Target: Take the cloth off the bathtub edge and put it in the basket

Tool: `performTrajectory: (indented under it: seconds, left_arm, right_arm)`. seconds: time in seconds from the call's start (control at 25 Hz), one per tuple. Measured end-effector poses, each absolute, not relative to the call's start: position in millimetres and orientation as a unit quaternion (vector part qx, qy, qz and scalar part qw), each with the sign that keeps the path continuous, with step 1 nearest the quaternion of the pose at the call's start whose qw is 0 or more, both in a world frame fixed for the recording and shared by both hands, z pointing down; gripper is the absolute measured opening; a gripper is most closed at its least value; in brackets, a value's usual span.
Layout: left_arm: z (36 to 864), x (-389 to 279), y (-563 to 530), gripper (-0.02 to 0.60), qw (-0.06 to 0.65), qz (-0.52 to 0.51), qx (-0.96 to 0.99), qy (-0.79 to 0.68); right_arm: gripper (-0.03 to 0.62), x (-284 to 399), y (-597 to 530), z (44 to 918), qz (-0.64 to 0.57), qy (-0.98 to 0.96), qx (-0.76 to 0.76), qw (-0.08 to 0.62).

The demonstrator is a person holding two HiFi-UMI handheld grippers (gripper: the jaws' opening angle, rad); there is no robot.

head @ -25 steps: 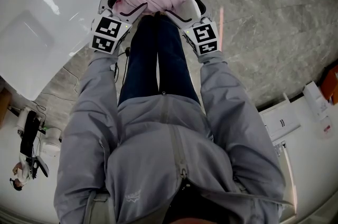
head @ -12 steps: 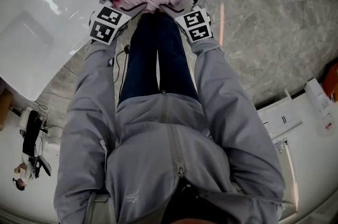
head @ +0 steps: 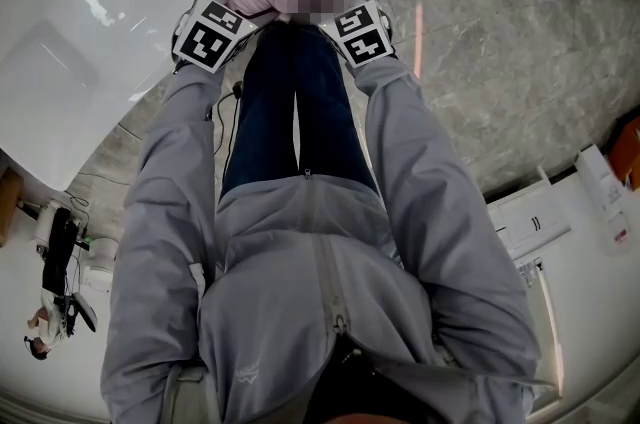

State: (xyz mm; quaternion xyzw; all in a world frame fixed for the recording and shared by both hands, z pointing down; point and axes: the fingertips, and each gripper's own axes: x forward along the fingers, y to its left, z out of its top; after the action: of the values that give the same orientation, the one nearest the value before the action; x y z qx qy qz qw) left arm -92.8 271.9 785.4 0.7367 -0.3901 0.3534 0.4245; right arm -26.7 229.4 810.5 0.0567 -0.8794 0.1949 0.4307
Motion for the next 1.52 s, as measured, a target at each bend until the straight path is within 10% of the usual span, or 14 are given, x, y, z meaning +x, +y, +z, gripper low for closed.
performTrajectory:
  seconds: [0.32, 0.72, 1.12, 1.52]
  left_arm:
    - [781.9, -88.8, 272.5, 0.337, 0.395, 0.367, 0.738, -0.406]
    - [780.8, -85.5, 275.4, 0.271, 0.361, 0.416, 0.721, -0.420]
    - [751.6, -91.7, 272.9, 0.126, 0.351, 0.426, 0.723, -0.416]
    - [685.0, -87.6, 261.4, 0.115, 0.324, 0.416, 0.741, -0.416]
  right_arm:
    - [0.403, -33.6, 238.2, 805.9, 0.207, -0.870, 0.062, 0.443]
    - [0.155, -28.2, 246.0, 794.4, 0.173, -0.870, 0.055, 0.459]
    - [0.130, -32.1, 248.1, 751.8, 0.172, -0.875, 0.062, 0.448]
    - [0.127, -27.7, 239.4, 686.3, 0.175, -0.888, 0.082, 0.417]
